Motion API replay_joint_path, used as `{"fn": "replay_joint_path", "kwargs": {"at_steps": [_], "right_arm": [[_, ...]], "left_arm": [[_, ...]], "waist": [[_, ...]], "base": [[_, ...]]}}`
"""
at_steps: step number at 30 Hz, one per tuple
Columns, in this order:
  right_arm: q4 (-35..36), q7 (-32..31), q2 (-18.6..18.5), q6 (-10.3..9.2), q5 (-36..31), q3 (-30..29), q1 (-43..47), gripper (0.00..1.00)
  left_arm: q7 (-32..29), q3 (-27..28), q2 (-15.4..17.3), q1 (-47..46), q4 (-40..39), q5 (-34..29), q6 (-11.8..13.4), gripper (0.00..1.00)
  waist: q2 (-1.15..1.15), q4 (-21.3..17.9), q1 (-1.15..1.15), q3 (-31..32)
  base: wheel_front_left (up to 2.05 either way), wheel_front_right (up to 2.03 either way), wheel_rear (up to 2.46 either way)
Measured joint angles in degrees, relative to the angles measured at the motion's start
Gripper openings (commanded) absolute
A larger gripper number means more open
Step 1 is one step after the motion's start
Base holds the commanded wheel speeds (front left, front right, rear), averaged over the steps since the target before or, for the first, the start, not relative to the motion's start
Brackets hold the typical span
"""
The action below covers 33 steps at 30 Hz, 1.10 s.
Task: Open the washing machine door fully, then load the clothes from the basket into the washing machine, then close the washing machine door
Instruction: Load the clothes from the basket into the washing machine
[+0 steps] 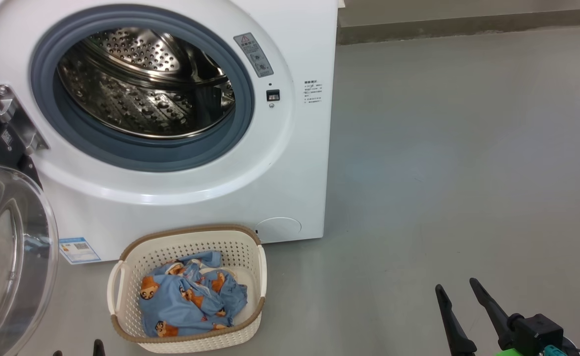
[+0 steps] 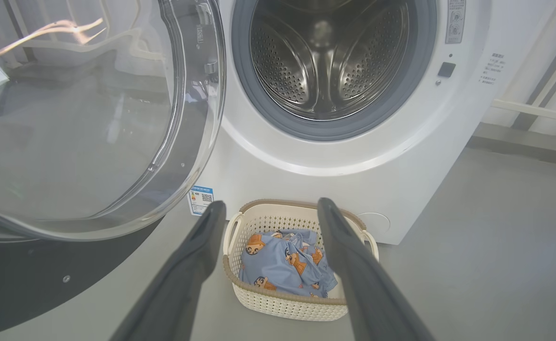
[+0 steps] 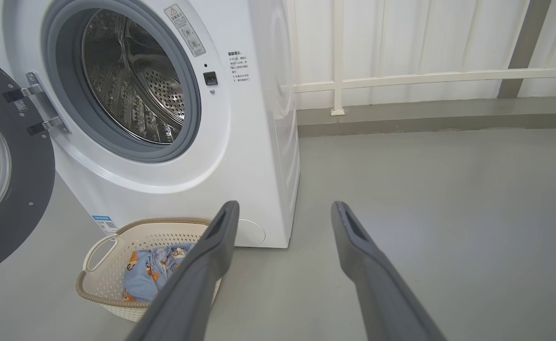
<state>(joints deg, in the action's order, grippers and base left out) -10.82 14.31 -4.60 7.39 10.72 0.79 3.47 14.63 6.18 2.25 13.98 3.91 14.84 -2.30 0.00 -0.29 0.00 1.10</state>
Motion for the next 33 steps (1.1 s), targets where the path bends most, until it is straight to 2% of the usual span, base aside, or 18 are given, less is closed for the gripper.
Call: {"fn": "replay_joint_path", "kwargs": {"at_steps": [23,33], "right_arm": [[-0.45,0.00,0.12,0.00,0.00,-0.52,0.03,1.00],[-0.49,0.00,0.41,0.00,0.00,-0.88,0.04,1.00]], "left_arm": [[0.01,0.05,0.00,0.01,0.19,-0.58,-0.02,1.00],[0.00,0.07,0.00,0.01,0.79,-1.01,-0.02,1.00]], "waist": [[0.00,0.31,0.00,-0.26],[0.00,0.47,0.00,-0.34]], "base": [[0.03,-0.03,0.00],[1.08,-1.08,0.00]]}}
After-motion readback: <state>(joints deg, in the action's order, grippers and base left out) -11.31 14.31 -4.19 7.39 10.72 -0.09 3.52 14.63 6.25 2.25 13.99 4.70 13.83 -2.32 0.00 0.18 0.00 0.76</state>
